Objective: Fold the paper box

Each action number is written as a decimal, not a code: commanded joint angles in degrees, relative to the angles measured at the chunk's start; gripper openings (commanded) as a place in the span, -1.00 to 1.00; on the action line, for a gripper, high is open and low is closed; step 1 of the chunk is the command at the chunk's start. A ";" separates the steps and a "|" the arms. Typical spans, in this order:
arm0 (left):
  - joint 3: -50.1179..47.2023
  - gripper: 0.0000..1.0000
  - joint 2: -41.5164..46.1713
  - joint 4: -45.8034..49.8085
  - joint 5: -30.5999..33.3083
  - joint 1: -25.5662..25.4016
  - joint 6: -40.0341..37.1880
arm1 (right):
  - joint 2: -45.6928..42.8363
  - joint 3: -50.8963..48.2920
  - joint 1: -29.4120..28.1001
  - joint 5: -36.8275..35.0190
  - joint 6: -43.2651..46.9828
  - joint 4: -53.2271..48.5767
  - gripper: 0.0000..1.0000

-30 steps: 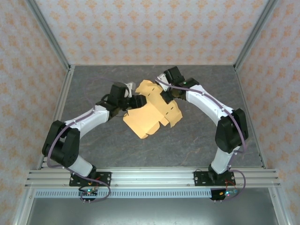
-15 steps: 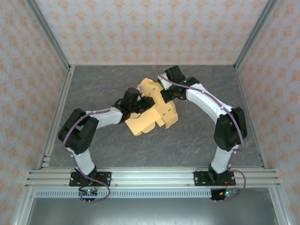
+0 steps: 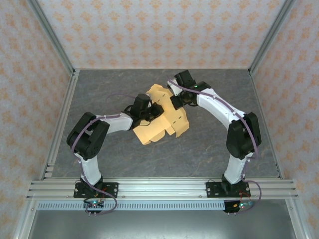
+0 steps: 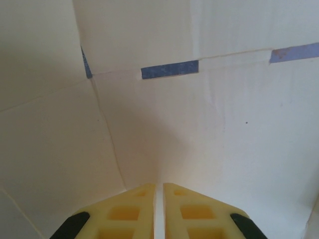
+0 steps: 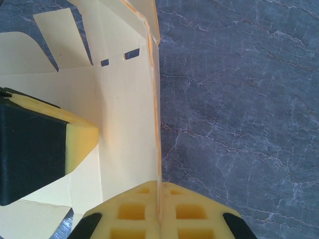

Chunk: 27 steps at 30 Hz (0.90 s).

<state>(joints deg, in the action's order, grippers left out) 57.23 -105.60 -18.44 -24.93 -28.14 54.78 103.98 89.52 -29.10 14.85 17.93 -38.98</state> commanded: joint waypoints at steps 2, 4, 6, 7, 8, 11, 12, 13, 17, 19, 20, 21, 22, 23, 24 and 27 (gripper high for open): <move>1.49 -0.77 -0.21 2.55 1.90 -0.97 -1.16 | 0.19 2.36 0.02 -1.65 -0.78 -0.64 -1.00; 1.27 -0.78 -0.57 3.01 2.12 -0.90 -0.92 | 0.23 2.76 0.07 -1.82 -0.70 -0.74 -1.00; 0.83 -0.80 -0.87 2.71 2.15 -0.96 -0.58 | 0.15 3.02 0.07 -2.01 -0.57 -0.88 -1.00; 0.62 -0.80 -0.92 2.71 2.11 -0.95 -0.32 | 0.04 3.11 0.04 -2.17 -0.52 -0.92 -1.00; 0.32 -0.80 -0.84 2.38 2.28 -0.97 -0.36 | 0.08 3.28 0.06 -2.21 -0.53 -0.99 -1.00; 0.57 -0.80 -1.12 2.87 2.49 -0.95 -0.97 | 0.31 3.31 0.09 -1.52 -0.40 -0.92 -1.00; 0.79 -0.81 -1.42 2.88 2.51 -0.95 -1.09 | 0.37 3.30 0.06 -1.33 -0.44 -0.87 -1.00; 1.07 -0.81 -1.81 2.67 2.36 -0.97 -1.09 | 0.43 3.22 0.05 -1.10 -0.59 -0.76 -1.00; 1.83 -0.82 -3.32 2.28 2.67 -1.01 -1.04 | 1.35 3.18 0.07 -1.13 -0.79 -0.73 -1.00; 2.26 -0.83 -4.26 2.22 2.70 -0.96 -1.03 | 1.81 3.22 0.02 -1.51 -0.64 -0.92 -1.00; 2.35 -0.83 -5.37 1.86 2.92 -0.99 -1.00 | 2.21 3.29 0.05 -1.66 -0.48 -1.06 -1.00; 2.36 -0.83 -5.84 1.53 3.09 -0.95 -0.92 | 2.36 3.38 0.04 -1.67 -0.53 -1.22 -1.00; 2.60 -0.83 -6.38 1.27 3.05 -0.95 -0.86 | 2.66 3.47 0.09 -1.67 -0.45 -1.31 -1.00; 2.87 -0.84 -6.81 1.21 3.18 -0.89 -0.91 | 2.87 3.55 0.09 -1.67 -0.33 -1.49 -1.00; 3.17 -0.84 -7.26 1.25 3.32 -0.96 -1.07 | 3.12 3.60 0.04 -1.67 -0.36 -1.56 -1.00; 4.02 -0.85 -8.64 1.49 3.44 -0.88 -1.28 | 4.14 4.30 0.07 -1.93 -0.22 -2.30 -1.00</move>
<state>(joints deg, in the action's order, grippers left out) 59.96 -113.01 -17.41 -24.36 -28.91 54.50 107.31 91.53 -29.10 14.39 17.96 -39.35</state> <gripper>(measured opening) 0.078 0.046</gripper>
